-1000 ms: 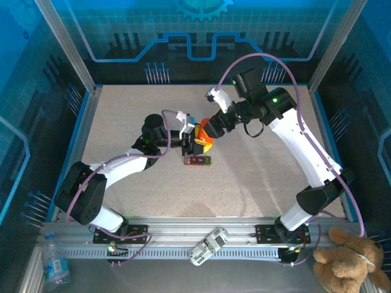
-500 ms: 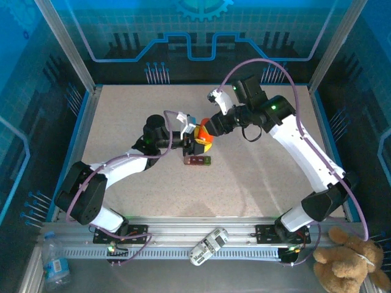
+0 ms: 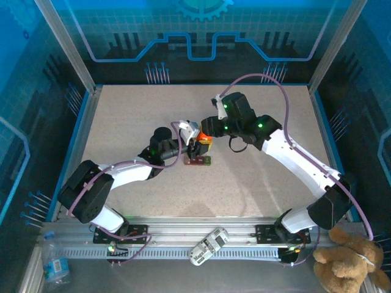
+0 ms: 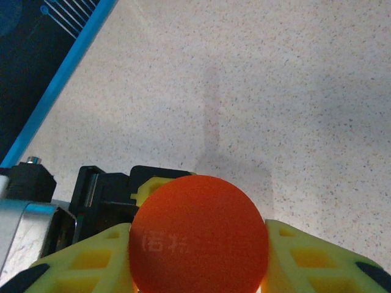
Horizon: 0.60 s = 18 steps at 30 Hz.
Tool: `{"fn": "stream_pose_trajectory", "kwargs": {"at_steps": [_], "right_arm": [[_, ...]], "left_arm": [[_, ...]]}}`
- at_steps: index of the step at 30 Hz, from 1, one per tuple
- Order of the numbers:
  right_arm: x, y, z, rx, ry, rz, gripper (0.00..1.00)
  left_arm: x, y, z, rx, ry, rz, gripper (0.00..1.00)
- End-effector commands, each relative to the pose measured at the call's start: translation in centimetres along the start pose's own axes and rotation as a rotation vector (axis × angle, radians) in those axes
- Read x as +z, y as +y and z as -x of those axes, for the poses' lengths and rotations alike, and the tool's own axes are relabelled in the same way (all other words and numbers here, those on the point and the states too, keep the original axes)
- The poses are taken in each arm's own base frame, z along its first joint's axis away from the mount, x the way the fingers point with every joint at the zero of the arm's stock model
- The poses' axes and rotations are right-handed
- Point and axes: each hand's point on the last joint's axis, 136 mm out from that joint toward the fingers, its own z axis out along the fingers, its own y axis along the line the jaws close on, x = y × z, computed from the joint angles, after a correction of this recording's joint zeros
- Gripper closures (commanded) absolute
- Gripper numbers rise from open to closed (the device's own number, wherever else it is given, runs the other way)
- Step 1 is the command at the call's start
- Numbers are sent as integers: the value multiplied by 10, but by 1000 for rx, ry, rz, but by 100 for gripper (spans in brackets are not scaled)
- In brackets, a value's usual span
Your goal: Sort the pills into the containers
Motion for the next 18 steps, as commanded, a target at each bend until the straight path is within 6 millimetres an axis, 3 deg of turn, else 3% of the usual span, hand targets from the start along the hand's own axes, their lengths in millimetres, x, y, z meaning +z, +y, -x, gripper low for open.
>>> {"fn": "stream_pose_trajectory", "kwargs": {"at_steps": [1, 2, 5, 8, 13, 18], "right_arm": [[5, 4, -8, 69, 48, 38, 66], [-1, 3, -4, 66, 38, 60, 60], [-28, -1, 12, 59, -6, 135, 29], [-60, -1, 21, 18, -45, 201, 15], [-100, -5, 25, -55, -56, 240, 11], [-106, 11, 17, -201, 74, 317, 9]], "left_arm": [[-7, -16, 77, 151, -282, -20, 100], [-8, -17, 77, 153, -281, -24, 100], [-9, -16, 75, 144, -266, -39, 100], [-12, -16, 74, 127, -257, -62, 100], [-20, -22, 72, 101, -236, -156, 100], [-27, -36, 73, 59, -186, -307, 100]]}}
